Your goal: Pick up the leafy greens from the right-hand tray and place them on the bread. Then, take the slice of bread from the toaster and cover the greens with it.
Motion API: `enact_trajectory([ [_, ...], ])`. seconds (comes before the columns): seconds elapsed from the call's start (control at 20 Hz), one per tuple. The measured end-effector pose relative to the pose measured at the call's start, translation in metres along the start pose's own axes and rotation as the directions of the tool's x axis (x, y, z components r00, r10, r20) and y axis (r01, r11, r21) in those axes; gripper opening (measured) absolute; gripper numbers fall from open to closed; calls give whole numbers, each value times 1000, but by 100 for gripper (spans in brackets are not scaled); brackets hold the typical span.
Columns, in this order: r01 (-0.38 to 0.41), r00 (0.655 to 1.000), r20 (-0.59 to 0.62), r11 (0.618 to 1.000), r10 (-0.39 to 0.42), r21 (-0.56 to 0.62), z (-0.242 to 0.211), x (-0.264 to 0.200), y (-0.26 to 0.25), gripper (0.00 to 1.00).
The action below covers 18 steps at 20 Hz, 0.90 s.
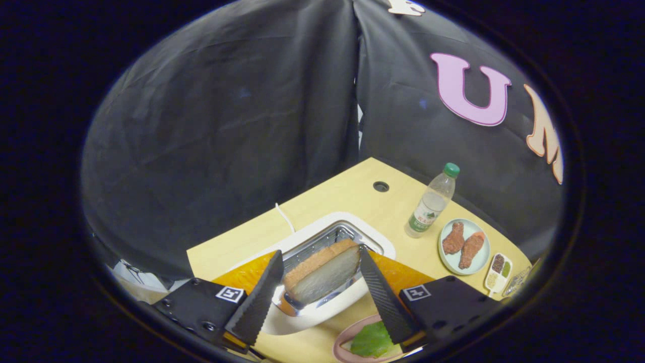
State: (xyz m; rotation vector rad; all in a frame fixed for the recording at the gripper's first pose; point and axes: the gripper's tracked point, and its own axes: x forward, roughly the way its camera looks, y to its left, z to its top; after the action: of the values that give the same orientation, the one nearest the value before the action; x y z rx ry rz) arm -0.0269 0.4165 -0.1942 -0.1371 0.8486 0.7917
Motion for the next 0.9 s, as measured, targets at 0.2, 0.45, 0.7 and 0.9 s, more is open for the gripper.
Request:
enact_trajectory([
  [0.2,19,999,-45,1000,-20,-21,-10,5,4,66],
  [0.45,18,996,-85,1000,-18,-1,-17,-1,2,33],
  [0.7,9,999,-45,996,-5,91,-6,-13,-6,14],
  [0.9,-5,1000,12,993,3,116,7,-33,-13,14],
])
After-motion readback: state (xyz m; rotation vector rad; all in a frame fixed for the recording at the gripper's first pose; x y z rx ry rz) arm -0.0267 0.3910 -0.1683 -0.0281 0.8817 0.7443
